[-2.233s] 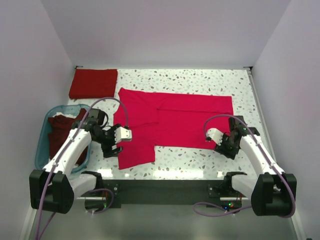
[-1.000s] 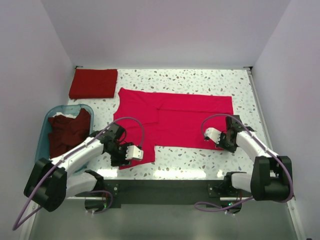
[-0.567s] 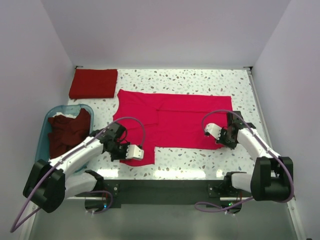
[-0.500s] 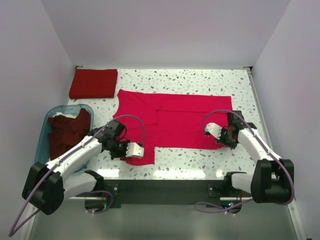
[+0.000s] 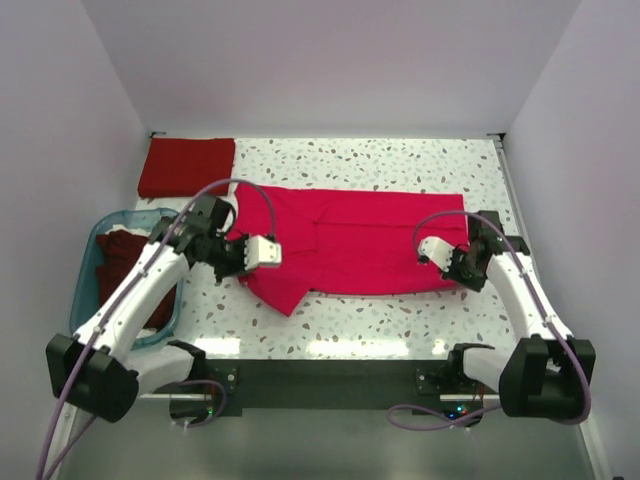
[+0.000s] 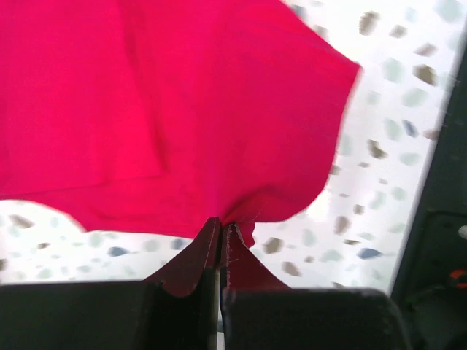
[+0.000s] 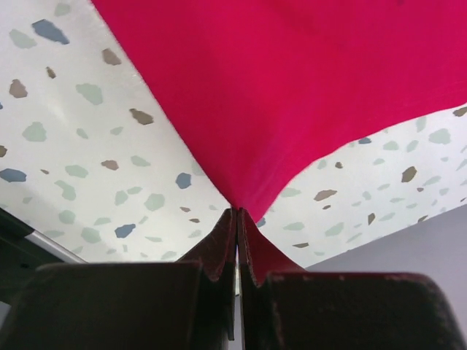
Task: Fold and stack the t-shirts
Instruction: Fold the tshirt
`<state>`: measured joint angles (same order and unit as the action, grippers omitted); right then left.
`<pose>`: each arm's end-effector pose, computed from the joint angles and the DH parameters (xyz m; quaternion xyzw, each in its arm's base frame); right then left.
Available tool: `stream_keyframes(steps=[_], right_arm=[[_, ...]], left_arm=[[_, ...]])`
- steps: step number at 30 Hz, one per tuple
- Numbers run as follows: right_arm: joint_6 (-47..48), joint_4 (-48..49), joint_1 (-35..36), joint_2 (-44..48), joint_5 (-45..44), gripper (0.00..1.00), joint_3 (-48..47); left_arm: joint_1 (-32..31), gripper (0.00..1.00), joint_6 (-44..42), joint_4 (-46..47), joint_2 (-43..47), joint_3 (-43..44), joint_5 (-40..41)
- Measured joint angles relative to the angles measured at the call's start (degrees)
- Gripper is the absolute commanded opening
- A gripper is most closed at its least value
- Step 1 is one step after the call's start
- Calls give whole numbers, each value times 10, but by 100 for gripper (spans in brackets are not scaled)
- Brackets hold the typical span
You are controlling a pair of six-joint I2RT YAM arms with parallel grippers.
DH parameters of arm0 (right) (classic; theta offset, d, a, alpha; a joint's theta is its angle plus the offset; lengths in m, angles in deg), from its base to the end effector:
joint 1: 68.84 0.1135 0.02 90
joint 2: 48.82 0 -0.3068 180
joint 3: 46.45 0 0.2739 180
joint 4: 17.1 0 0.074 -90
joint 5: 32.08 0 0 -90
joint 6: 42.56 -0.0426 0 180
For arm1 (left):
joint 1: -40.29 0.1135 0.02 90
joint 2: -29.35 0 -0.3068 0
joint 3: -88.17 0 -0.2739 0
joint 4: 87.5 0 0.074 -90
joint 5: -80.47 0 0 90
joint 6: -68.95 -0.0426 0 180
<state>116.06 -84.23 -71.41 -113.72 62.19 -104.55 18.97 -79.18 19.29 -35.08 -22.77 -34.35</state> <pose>0.1940 -0.0055 0.2470 -0.5436 0.8268 -0.0513 0.1351 0.1814 -0.0900 0.3075 0.6440 0.7125 -0.1431 0.2389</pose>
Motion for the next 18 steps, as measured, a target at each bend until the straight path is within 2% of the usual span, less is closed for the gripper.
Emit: stream_keyframes(steps=[5,18], right_arm=[[-1,-5,-12,-109,13,0,-94],[-5,-14,-16,-289,18,0,-275]], left_arm=[[57,0,-13,16,-101,106,-9],[94,0,-19,44,-328,300,-11]])
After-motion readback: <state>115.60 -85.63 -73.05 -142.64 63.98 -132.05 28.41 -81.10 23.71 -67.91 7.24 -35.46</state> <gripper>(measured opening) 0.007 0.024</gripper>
